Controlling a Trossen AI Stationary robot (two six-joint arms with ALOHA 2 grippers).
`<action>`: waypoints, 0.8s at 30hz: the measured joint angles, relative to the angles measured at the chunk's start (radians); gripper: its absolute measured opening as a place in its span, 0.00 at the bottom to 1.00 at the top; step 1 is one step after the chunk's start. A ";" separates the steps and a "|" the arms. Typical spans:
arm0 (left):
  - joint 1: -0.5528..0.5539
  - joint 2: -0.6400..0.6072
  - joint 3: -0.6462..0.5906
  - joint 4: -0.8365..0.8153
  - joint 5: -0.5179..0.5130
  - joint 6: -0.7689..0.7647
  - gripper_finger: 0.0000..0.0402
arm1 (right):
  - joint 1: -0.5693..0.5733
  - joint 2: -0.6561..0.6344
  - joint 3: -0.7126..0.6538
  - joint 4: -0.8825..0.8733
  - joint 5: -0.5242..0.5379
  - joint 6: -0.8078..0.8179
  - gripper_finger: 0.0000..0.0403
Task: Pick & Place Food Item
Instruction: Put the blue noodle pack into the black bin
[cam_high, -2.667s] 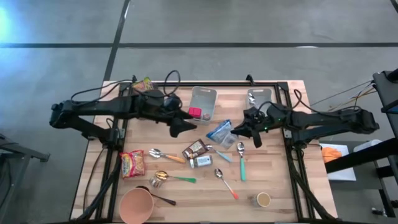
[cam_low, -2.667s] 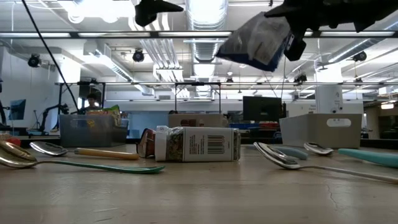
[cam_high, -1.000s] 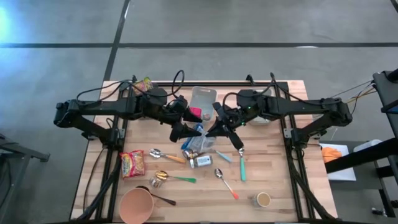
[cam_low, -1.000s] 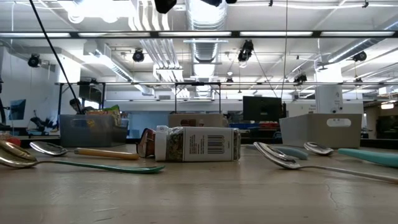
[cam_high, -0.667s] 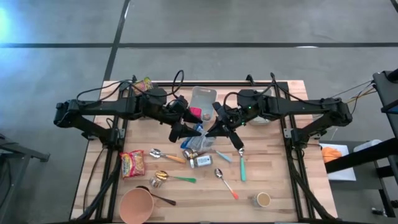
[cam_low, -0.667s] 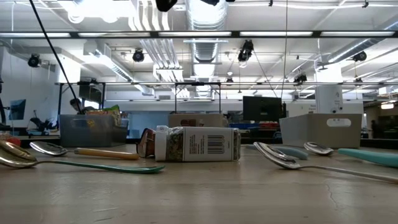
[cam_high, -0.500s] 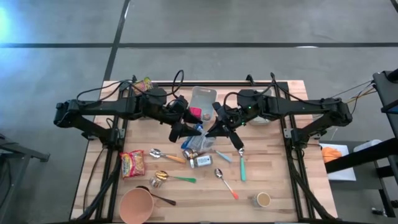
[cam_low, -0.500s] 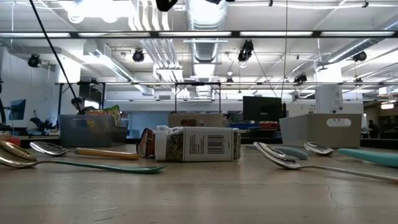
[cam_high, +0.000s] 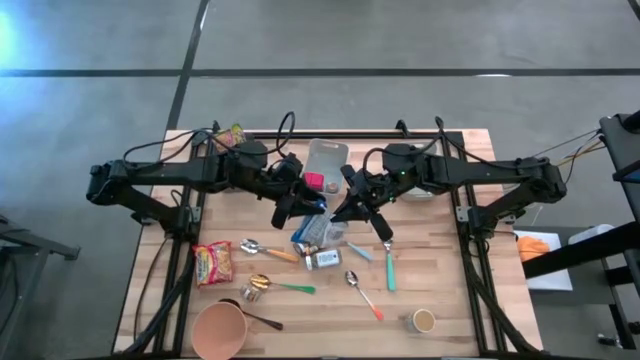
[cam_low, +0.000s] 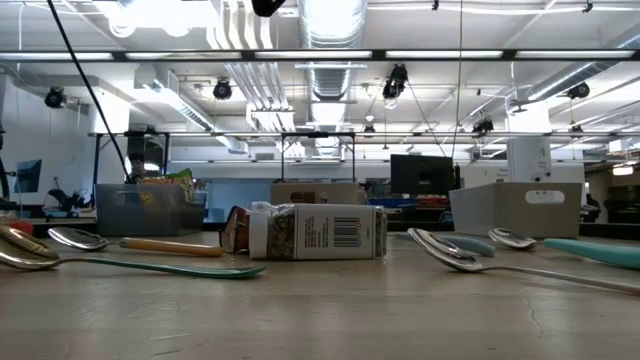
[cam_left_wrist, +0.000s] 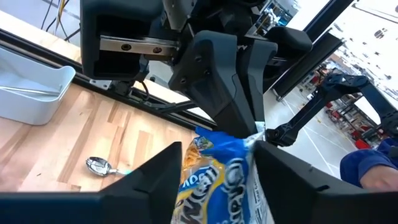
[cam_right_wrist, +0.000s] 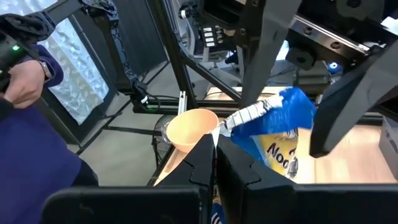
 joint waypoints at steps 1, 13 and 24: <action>0.000 0.000 0.000 0.003 0.000 0.002 0.46 | 0.000 0.000 0.000 0.000 0.000 0.000 0.02; 0.000 0.000 0.000 0.051 0.044 0.008 0.16 | 0.011 0.000 -0.002 0.001 0.000 0.000 0.02; 0.000 0.000 0.000 0.050 0.083 -0.041 0.01 | 0.011 0.000 -0.002 0.023 0.000 0.000 0.02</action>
